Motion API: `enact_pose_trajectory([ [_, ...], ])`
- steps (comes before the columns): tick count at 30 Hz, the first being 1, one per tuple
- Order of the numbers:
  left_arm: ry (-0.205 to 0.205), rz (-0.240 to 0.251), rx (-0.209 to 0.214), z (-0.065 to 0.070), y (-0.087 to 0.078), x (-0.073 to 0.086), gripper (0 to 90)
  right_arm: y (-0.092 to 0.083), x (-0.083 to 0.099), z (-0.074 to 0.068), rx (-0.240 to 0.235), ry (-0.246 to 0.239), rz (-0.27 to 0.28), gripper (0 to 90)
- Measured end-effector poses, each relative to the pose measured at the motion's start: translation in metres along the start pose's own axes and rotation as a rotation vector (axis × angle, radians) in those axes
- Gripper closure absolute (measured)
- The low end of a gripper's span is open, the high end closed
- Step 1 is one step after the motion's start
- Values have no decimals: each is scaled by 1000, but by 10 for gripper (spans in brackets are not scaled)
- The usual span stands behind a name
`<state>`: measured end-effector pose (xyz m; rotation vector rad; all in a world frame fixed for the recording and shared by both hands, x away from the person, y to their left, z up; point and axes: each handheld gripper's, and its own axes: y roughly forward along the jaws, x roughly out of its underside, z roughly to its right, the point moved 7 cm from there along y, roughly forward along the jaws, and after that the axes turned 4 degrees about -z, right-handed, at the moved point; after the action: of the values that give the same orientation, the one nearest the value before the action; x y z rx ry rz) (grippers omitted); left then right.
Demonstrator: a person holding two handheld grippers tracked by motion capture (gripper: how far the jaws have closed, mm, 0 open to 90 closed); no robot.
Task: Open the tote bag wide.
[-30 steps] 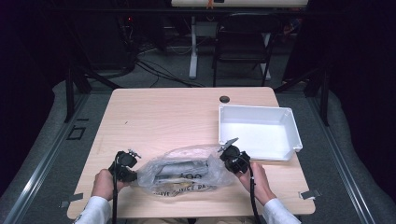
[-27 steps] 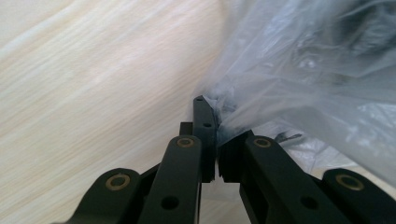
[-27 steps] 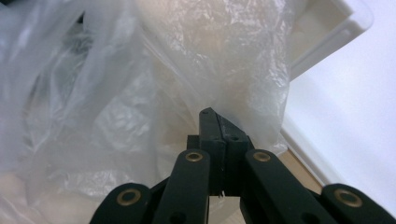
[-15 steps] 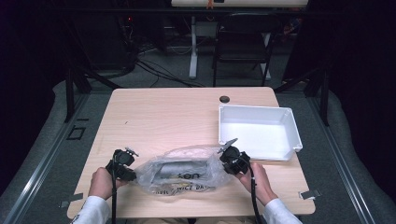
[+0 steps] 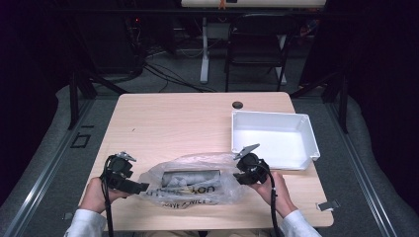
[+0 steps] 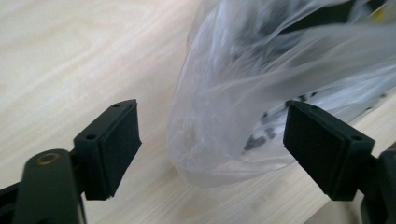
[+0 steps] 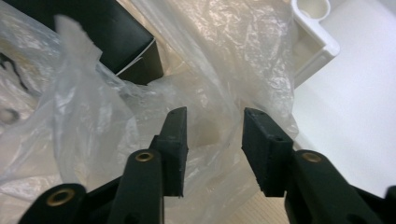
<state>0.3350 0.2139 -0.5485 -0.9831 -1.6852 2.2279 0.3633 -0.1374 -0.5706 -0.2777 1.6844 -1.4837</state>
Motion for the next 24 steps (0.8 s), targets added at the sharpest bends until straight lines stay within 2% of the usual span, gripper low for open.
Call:
enact_pose_trajectory([
  [5, 50, 94, 19, 16, -17, -18, 158, -13, -2, -1, -23, -2, 33, 497],
  [7, 64, 125, -2, 20, -18, -28, 159, -21, -5, -1, -27, 6, 65, 461],
  [9, 58, 145, -16, 19, -16, -35, 161, -30, -6, -1, -27, 11, 92, 435],
  [11, 50, 155, -12, 15, -10, -43, 164, -42, -8, -3, -34, 7, 133, 409],
  [13, 36, 163, -5, 10, -3, -50, 178, -54, -11, -12, -73, -5, 190, 393],
  [15, 23, 162, 7, 6, 5, -54, 190, -59, -13, -22, -115, -29, 205, 382],
  [17, 23, 145, 5, 3, 14, -55, 245, -57, -13, -39, -161, -71, 184, 374],
  [19, 21, 132, 12, 0, 21, -55, 306, -47, -11, -52, -179, -121, 137, 372],
  [22, 18, 130, 26, -4, 29, -57, 377, -29, -8, -63, -186, -154, 72, 386],
  [24, 14, 123, 32, -5, 35, -59, 446, -19, -5, -66, -163, -171, 21, 427],
])
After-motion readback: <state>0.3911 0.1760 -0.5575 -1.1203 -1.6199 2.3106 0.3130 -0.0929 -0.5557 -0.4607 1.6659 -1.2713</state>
